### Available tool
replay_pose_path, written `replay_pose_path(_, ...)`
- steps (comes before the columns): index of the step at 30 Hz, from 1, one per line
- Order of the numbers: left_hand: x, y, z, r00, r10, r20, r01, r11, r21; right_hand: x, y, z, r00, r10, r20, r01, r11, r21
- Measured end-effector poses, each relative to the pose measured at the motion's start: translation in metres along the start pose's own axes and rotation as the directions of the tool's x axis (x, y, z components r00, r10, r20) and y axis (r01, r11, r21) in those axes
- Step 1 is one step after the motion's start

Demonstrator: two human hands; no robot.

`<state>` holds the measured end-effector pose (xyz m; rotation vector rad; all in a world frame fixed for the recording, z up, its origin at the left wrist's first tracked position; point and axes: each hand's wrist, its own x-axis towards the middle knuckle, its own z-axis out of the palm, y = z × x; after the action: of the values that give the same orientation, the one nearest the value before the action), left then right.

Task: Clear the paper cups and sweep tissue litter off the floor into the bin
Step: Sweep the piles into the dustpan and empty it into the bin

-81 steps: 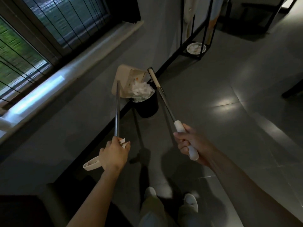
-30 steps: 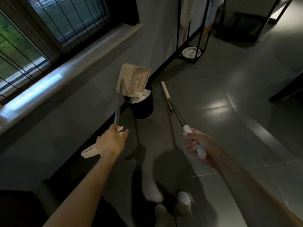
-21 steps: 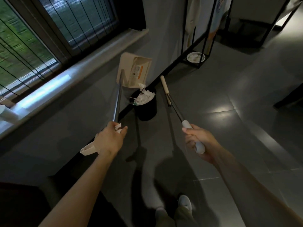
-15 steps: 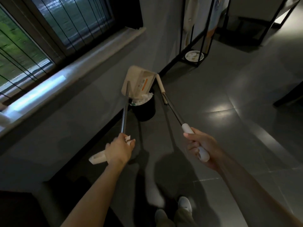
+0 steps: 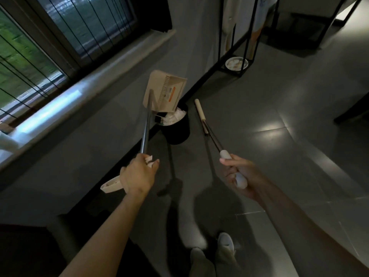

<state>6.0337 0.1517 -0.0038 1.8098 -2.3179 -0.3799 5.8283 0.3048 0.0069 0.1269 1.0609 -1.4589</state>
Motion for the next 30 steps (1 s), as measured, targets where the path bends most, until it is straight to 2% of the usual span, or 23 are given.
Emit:
replay_pose_path(7,-0.009,0.000,-0.046,0.989,0.127,-0.081,-0.123,0.990,0.063,-0.009,-0.013,0.027,0.999,0.007,0.049,-0.013,0.993,0.117)
replay_pose_path(10,-0.015,0.005,-0.057,0.988,0.129,-0.080,-0.126,0.991,0.044,-0.021,-0.017,0.033,0.999,-0.014,0.042,0.009,0.992,0.127)
replay_pose_path(17,-0.024,0.044,-0.074,0.995,-0.062,0.072,0.076,0.975,-0.210,-0.054,-0.035,0.024,0.997,-0.073,0.022,0.067,0.977,0.204)
replay_pose_path(24,-0.043,0.123,-0.080,0.990,-0.027,0.139,0.069,0.949,-0.307,-0.097,-0.060,-0.048,0.989,-0.123,-0.077,0.142,0.935,0.326)
replay_pose_path(27,-0.066,0.179,-0.068,0.973,0.048,0.227,0.040,0.929,-0.368,-0.127,-0.068,-0.101,0.977,-0.154,-0.149,0.197,0.918,0.343)
replay_pose_path(30,-0.101,0.242,-0.043,0.925,0.151,0.349,0.009,0.909,-0.417,-0.171,-0.075,-0.164,0.955,-0.180,-0.235,0.256,0.900,0.352)
